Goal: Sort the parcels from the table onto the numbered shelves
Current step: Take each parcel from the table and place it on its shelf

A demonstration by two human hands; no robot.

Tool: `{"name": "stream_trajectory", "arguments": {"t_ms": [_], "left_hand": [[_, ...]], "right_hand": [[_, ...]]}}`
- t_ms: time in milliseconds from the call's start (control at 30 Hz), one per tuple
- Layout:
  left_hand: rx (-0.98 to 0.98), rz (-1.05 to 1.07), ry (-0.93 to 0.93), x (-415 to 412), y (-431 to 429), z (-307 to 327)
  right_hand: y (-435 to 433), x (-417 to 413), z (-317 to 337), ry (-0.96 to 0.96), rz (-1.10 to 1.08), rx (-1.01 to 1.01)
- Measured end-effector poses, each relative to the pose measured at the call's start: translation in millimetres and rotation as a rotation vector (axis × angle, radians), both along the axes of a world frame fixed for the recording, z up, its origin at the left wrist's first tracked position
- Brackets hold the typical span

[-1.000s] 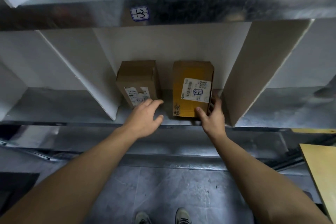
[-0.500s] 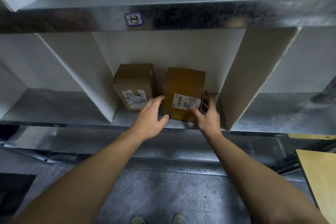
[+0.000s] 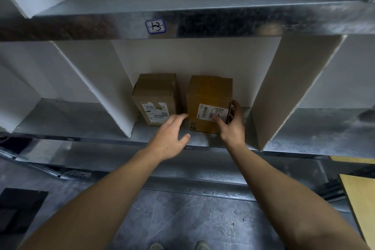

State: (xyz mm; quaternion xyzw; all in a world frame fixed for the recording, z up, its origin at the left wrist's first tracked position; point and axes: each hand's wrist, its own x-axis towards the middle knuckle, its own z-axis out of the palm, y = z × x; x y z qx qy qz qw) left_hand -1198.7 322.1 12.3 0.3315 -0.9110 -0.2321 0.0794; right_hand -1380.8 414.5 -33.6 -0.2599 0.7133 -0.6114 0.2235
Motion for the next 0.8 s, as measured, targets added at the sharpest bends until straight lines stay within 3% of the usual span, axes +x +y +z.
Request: {"name": "stream_trajectory", "arguments": {"t_ms": [567,800], "left_hand": [[-0.016,-0.008,-0.018,28.5,-6.3,6.5],[-0.046,-0.055,-0.021,52.2,-7.4,12.8]], "right_hand": [[8.8,0.7,12.7,-0.005,-0.04,0.134],[41.4,38.4,17.4,0.258,-0.16,0.37]]}}
